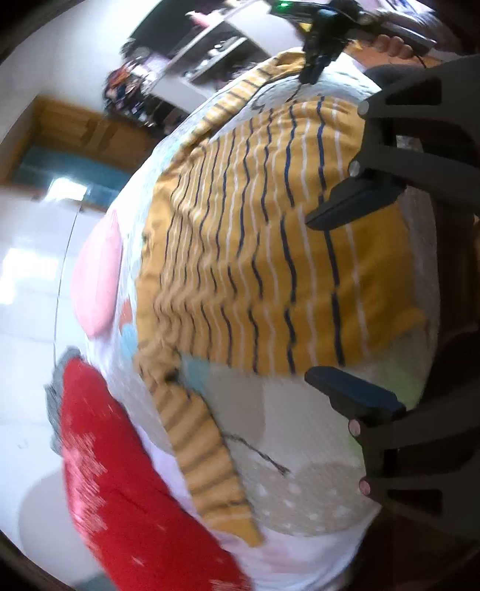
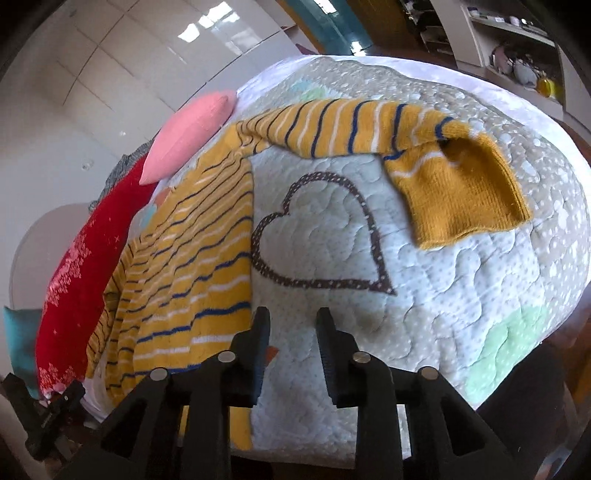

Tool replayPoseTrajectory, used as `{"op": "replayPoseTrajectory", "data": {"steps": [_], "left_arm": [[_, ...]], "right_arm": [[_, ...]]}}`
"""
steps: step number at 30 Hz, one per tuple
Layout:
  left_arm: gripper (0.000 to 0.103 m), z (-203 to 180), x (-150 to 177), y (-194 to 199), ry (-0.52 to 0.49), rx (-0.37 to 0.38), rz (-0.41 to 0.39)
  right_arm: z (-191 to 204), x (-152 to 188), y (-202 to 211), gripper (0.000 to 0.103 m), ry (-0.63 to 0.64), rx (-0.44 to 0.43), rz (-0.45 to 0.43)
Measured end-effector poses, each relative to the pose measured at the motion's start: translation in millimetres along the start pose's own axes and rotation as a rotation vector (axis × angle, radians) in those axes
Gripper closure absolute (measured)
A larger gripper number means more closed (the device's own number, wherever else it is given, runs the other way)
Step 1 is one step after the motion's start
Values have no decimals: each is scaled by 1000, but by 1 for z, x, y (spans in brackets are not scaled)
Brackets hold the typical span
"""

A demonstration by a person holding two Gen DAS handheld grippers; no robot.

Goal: Fold small clothes
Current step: 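Grasp the sleeve cuff again with the right gripper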

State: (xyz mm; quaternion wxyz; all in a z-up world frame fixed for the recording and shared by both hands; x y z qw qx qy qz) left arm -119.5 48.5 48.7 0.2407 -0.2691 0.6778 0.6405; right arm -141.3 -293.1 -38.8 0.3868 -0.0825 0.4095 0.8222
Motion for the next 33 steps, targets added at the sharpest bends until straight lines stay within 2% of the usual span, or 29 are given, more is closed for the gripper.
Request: {"op": "replayPoseTrajectory", "data": {"steps": [10,21,26,30,33], "left_arm": [[24,-63,1,-16,-119,46,42],[24,-83,11,-32,-139,49,101],[24,-79,7,-32,-112,61,99],[24,-77,7,-37,-101,65,113],[24,-74,7,-40,-89,73,126]], "right_arm": [[-31,-28,12,74,-60,4,-73],[-59,-59,18,72,-105,17,-134],[-83,-75,28,72,-194,-30,-179],[-97,-85,31,72,-292,-102,-199],[-106,-94,32,66,-370,-157,-230]]}}
Point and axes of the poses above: each gripper's, at about its wrist camera, not at the fingertips, and y roughly against the way its jaws point, z to its left, x to its underside, the point moved 5 cm from there along -y, roughly the way its jaws point, and after that the axes turned 6 degrees about -x, right-handed, at the moved point
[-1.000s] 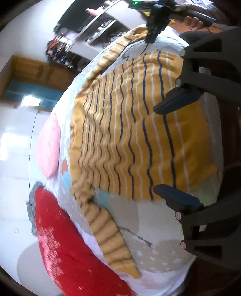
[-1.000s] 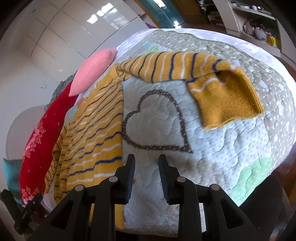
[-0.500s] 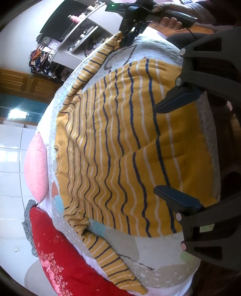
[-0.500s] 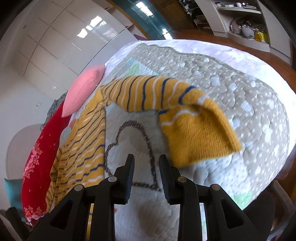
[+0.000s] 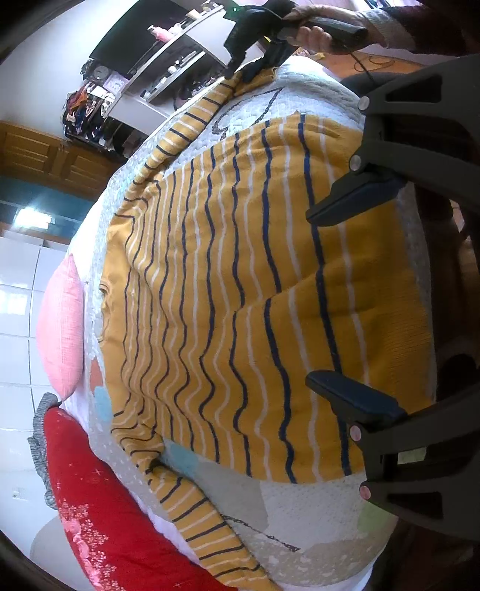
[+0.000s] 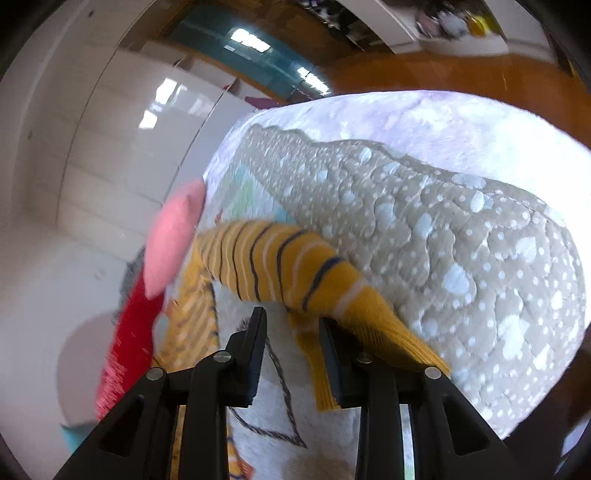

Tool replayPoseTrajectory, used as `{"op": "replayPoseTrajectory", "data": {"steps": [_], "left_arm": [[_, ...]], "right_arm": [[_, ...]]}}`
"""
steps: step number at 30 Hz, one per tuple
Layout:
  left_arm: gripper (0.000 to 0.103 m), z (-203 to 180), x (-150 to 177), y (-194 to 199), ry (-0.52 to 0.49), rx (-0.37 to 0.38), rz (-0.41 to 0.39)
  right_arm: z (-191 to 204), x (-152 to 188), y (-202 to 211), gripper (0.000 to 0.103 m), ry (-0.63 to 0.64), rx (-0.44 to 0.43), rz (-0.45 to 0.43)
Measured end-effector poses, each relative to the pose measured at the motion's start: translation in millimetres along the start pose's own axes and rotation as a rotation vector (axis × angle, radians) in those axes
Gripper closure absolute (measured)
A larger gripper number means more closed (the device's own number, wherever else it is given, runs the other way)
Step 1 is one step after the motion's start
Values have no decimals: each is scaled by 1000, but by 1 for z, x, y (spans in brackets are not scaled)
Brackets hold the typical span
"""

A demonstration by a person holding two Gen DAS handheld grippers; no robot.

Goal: Fold small clothes
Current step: 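Grasp the sleeve cuff again with the right gripper, then lift the sleeve with the right gripper, fold it across the body, release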

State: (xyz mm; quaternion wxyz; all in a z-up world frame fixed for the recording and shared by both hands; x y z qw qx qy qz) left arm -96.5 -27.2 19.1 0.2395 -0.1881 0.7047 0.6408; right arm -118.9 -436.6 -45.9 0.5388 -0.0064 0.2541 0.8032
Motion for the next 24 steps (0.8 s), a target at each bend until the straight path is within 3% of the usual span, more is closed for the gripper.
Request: {"op": "replayPoseTrajectory", "data": {"steps": [4,6,7,8,12,16,18,21,24], "left_arm": [[24,0,-1,2,-2,-1,-7],[24,0,-2,3,-1,0,-8],[24,0,-2,3,1,2,-9],[24,0,-3,4,2,3,-10],[24,0,-6,8,-4,-5,-23],[24,5,-12,18,3,-17,-58],[24,7,-12,18,13,-15,-57],[24,9,-9,12,26,-4,-30],[24,9,-6,7,36,14,-7]], "right_arm": [[-12,-14,-3,61,-158,-70,-38],[-21,-20,-6,73,-236,-62,-40],[-25,-23,-9,88,-255,-34,-30],[-26,-28,-11,95,-254,-10,-25],[9,-56,-11,96,-76,73,-30],[91,-85,20,96,165,-49,-112],[111,-86,34,96,215,-88,-134],[97,-76,37,96,183,-72,-120],[39,-60,27,94,69,45,-79]]}}
Point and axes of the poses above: each gripper's, at about its wrist camera, not at the fingertips, and y roughly against the way its jaws point, z to its left, x to its underside, the point moved 5 cm from there along -y, roughly the way its jaws point, and after that the axes turned 6 degrees about -x, right-handed, at the moved point
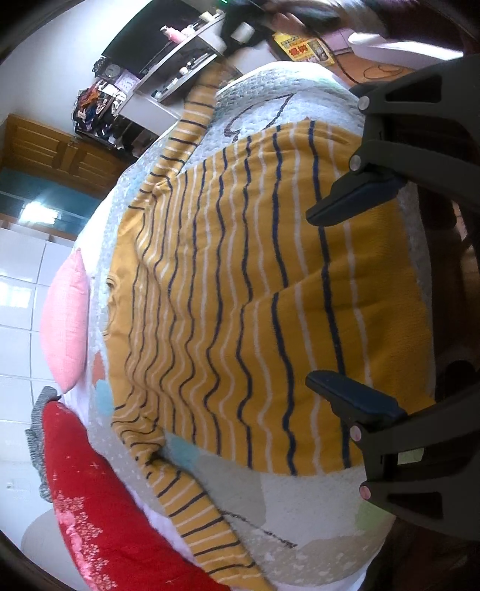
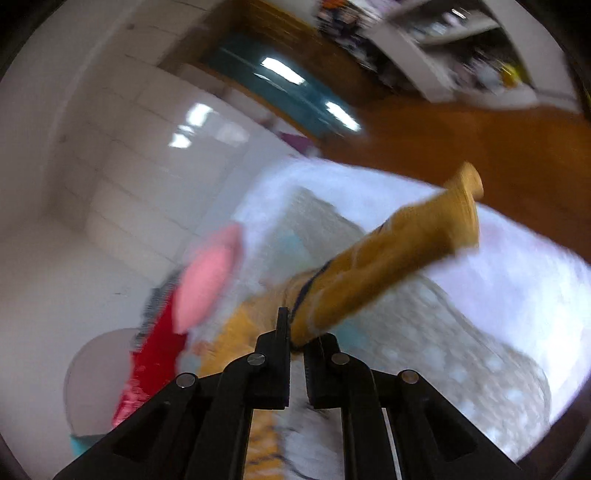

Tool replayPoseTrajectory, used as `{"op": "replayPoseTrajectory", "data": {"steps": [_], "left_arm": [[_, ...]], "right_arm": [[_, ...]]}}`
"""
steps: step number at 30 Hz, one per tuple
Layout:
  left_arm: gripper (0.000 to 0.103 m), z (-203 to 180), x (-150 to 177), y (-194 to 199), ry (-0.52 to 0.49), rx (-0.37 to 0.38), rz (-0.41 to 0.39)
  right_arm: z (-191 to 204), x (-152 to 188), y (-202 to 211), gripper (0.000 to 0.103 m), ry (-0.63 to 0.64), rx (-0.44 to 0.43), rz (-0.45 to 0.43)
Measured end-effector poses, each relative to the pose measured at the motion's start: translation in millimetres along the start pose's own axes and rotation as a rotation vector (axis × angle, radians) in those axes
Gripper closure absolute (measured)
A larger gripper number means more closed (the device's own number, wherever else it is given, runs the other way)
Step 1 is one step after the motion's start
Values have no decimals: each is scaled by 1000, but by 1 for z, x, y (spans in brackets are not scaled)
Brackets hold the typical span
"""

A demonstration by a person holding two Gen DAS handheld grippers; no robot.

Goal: Fold small clothes
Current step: 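Lift the sleeve with the right gripper, fold it across the body, release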

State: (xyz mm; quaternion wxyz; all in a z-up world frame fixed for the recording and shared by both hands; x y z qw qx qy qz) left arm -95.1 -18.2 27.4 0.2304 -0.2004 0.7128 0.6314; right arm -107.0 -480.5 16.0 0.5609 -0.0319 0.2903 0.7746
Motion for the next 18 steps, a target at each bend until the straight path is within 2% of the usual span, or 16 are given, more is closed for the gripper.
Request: {"op": "replayPoseTrajectory", "data": {"steps": [1,4,7,9,11,13,18], "left_arm": [[24,0,0,0,-1,-1,-1],[24,2,-1,3,0,-10,-12],[24,5,0,0,7,-16,-3],[24,5,1,-2,13,-12,5],[24,3,2,-2,13,-7,5],[24,0,4,-2,7,0,5],[24,-3,7,0,-15,0,6]], "right_arm": [[-23,8,-3,94,-57,33,16],[-71,32,-3,92,-191,42,45],[-80,38,9,95,-204,-3,26],[-76,34,11,88,-175,5,16],[-68,31,12,61,-143,4,-1],[-63,29,17,52,-105,31,-24],[-58,37,22,52,-34,113,-57]]}}
Point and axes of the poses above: each gripper's, at about its wrist camera, not at the fingertips, and y roughly against the way its jaws point, z to its left, x to its underside, the point moved 5 cm from there along -y, roughly the way its jaws point, and after that the axes turned 6 degrees about -x, right-handed, at the moved point
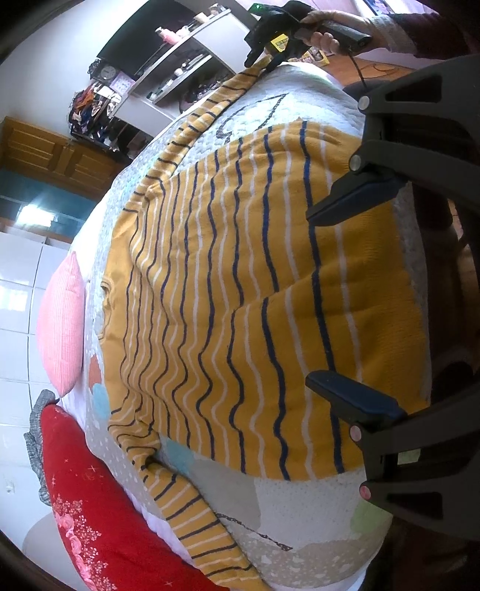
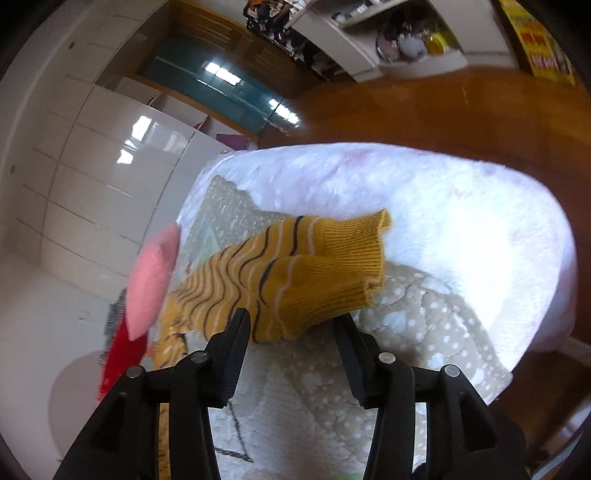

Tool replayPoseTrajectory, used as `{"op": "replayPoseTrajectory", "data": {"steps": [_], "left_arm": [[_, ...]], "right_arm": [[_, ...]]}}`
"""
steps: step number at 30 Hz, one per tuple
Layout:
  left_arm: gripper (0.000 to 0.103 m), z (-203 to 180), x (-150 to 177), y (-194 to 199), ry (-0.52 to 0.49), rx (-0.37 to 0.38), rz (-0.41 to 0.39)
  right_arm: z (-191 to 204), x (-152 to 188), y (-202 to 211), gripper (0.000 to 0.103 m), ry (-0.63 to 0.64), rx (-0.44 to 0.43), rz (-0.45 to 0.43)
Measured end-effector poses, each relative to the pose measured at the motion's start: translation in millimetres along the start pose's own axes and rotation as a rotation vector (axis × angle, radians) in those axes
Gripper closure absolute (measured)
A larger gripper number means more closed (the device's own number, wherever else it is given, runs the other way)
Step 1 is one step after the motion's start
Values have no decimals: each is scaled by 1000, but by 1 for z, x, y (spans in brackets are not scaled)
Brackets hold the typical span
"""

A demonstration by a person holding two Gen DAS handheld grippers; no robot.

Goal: Fold small clothes
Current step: 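Lift the sleeve with the right gripper, fold it across the body, release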

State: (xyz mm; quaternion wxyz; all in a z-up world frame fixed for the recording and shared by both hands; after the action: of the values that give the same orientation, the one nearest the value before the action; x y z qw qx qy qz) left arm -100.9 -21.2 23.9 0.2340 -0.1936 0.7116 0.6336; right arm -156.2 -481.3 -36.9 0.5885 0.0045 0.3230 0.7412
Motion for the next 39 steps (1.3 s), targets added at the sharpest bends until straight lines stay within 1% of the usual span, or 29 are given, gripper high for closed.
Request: {"op": "replayPoseTrajectory", "data": {"steps": [3,5,8,13,15,16,17,20,23,26,31,32,34,35,37,39], "left_arm": [[24,2,2,0,0,-4,3],[24,3,3,-4,-2,-7,16],[24,-2,3,-9,-3,-1,37],[24,-16,2,-3,-49,5,6],[24,-19,2,-2,-64,8,2],[24,-19,2,-2,-64,10,3],[24,-17,2,-3,-60,12,3],[24,-10,1,-4,-37,13,0],[24,2,-2,-3,1,10,-13],[24,16,-4,2,48,18,-32],[24,43,-1,10,105,5,-65],[24,53,0,12,124,0,-71],[24,70,2,15,162,-6,-82],[24,81,4,17,186,-10,-90],[24,100,8,20,226,-20,-101],[24,122,13,23,267,-33,-108]], "right_arm": [[0,2,4,52,30,36,-23],[-3,2,1,52,26,44,-17],[-4,-6,-8,52,31,60,-28],[0,-22,-27,52,83,124,-43],[6,-27,-35,72,114,163,-33],[9,-27,-38,87,125,163,-20],[14,-29,-41,92,130,158,-10],[34,-34,-40,94,179,159,-23],[64,-40,-37,95,233,121,-28],[101,-47,-39,95,288,69,-9],[182,-43,-67,95,447,32,52],[204,-38,-77,95,487,28,68],[234,-27,-93,95,541,20,94],[255,-16,-106,95,582,14,117],[284,5,-125,95,634,1,156],[316,37,-149,95,686,-28,215]]}}
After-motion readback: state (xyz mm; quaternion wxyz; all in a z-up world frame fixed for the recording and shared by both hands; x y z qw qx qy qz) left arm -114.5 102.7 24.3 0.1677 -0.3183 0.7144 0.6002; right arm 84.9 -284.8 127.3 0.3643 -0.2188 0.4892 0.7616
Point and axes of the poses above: each gripper's, at about its wrist camera, not at the fingertips, and y roughly against the way its jaws point, z to its left, x to its underside, the point moved 5 cm from there along -y, roughly the way its jaws point, and after that the axes turned 6 degrees about -x, right-handed, at the moved point
